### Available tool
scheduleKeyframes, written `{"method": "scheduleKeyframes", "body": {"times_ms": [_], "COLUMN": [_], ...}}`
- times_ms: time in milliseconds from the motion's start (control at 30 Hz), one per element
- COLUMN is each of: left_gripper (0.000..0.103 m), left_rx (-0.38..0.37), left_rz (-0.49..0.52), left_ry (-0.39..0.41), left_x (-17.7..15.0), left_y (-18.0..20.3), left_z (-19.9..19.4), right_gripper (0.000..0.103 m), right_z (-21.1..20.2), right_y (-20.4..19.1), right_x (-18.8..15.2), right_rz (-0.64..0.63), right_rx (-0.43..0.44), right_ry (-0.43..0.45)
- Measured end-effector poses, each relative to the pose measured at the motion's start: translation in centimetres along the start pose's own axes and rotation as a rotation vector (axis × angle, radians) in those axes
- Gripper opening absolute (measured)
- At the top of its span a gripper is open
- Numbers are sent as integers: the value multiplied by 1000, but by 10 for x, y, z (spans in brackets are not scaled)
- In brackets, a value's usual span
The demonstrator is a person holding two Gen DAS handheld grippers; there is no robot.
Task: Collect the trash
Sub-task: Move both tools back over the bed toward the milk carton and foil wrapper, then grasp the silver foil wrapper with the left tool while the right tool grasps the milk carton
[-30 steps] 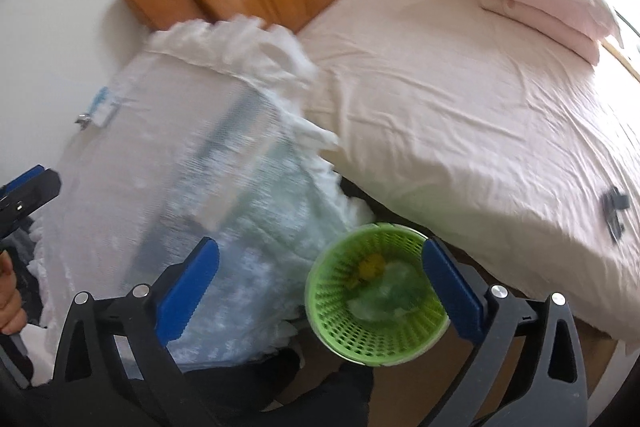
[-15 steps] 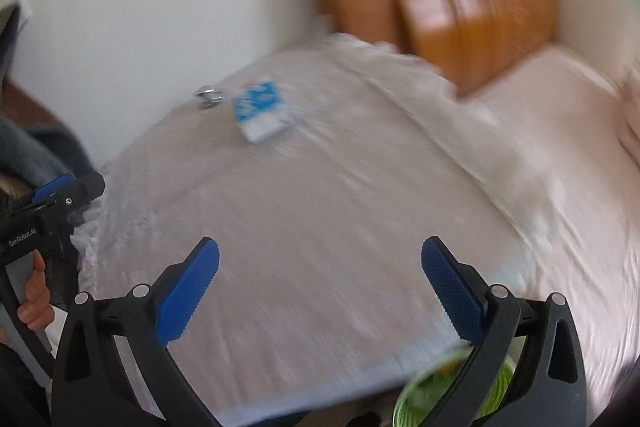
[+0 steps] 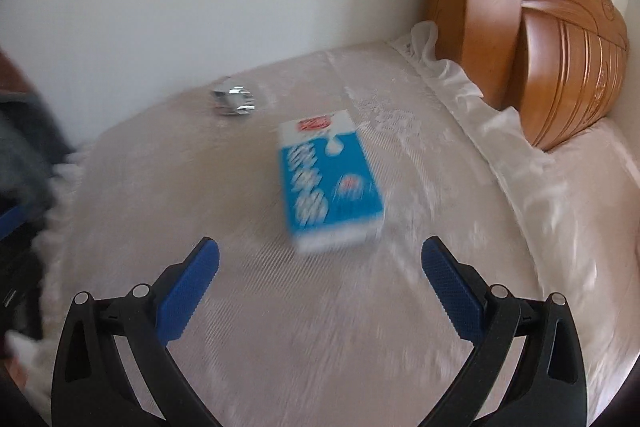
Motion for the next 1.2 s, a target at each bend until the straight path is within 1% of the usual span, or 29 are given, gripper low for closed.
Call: {"method": "scheduleKeyframes", "body": {"times_ms": [33, 100, 167, 200, 233, 267, 333, 400, 467, 567, 733, 833, 867, 900, 933, 1067, 1133, 1200], "left_gripper": [95, 95, 95, 95, 95, 95, 95, 95, 95, 95, 95, 90, 88, 84, 84, 82, 75, 71], "left_rx": [-3, -4, -7, -5, -8, -8, 0, 5, 5, 18, 57, 103, 122, 126, 128, 140, 136, 139], "left_rz": [-2, -6, -4, -4, -6, -11, -25, -32, -35, -56, -141, -190, -192, -192, -195, -214, -213, -207], "left_ry": [-4, -8, -12, -14, -13, -15, -19, -21, -23, -34, -63, -81, -101, -115, -129, -147, -160, -171], "left_x": [3, 10, 16, 21, 25, 29, 38, 48, 58, 78, 109, 123, 124, 125, 126, 126, 124, 123], "left_y": [0, -2, -3, -4, -4, -5, -6, -4, 1, 8, 17, 19, 20, 22, 23, 25, 27, 29], "left_z": [3, 10, 16, 20, 24, 27, 37, 48, 60, 88, 147, 181, 192, 200, 208, 223, 230, 236], "right_gripper": [100, 100, 96, 85, 72, 71, 70, 70, 70, 69, 68, 68, 68, 68, 68, 68, 68, 68], "right_z": [15, 35, 45, 48, 50, 49, 46, 38, 23, -1, -37, -50, -53, -56, -59, -60, -59, -55], "right_y": [2, 3, 5, 5, 6, 7, 10, 12, 17, 20, 32, 39, 41, 42, 44, 44, 43, 41], "right_x": [7, 14, 15, 13, 11, 8, 6, 3, -1, -10, -29, -38, -41, -43, -46, -51, -55, -60], "right_rz": [-5, -8, -4, -2, 5, 19, 32, 44, 73, 110, 182, 227, 239, 247, 254, 267, 262, 251], "right_rx": [-25, -37, -35, -25, -6, 11, 9, 30, 46, 74, 96, 98, 99, 100, 100, 106, 101, 91], "right_ry": [-29, -64, -87, -98, -115, -119, -112, -97, -67, -23, 29, 45, 48, 51, 52, 54, 48, 37]}}
Point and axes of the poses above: each gripper's, at about its wrist camera, not at the fingertips, and z roughly the way its jaws point, y to its right, x to its top, the point moved 9 cm from there along z, roughly the way its jaws point, and after that the axes turned 3 degrees about -y, right-handed, at the moved point
